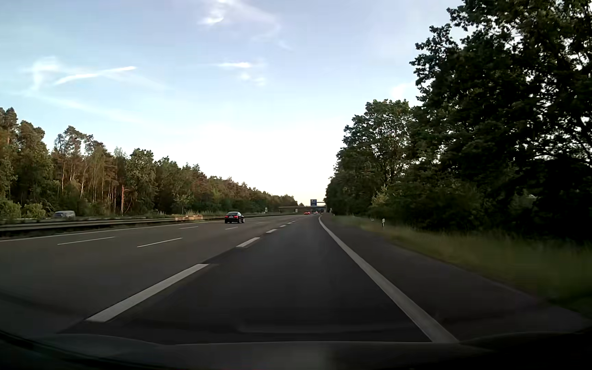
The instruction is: Follow the waypoints while adhering to traffic rules and regulations
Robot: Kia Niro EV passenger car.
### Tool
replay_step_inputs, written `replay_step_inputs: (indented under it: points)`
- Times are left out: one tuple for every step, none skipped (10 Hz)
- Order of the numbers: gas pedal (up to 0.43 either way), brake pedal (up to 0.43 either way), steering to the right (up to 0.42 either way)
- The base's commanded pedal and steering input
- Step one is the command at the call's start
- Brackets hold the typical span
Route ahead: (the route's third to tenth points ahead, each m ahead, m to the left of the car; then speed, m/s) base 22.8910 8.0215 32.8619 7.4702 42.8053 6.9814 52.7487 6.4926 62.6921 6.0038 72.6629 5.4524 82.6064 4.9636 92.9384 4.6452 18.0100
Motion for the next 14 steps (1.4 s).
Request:
replay_step_inputs:
  points:
    - [0.409, 0.000, 0.004]
    - [0.409, 0.000, 0.004]
    - [0.409, 0.000, 0.004]
    - [0.409, 0.000, 0.004]
    - [0.409, 0.000, 0.004]
    - [0.409, 0.000, 0.004]
    - [0.409, 0.000, 0.004]
    - [0.409, 0.000, 0.004]
    - [0.409, 0.000, 0.004]
    - [0.409, 0.000, 0.004]
    - [0.409, 0.000, 0.004]
    - [0.409, 0.000, 0.004]
    - [0.409, 0.000, 0.004]
    - [0.409, 0.000, 0.004]
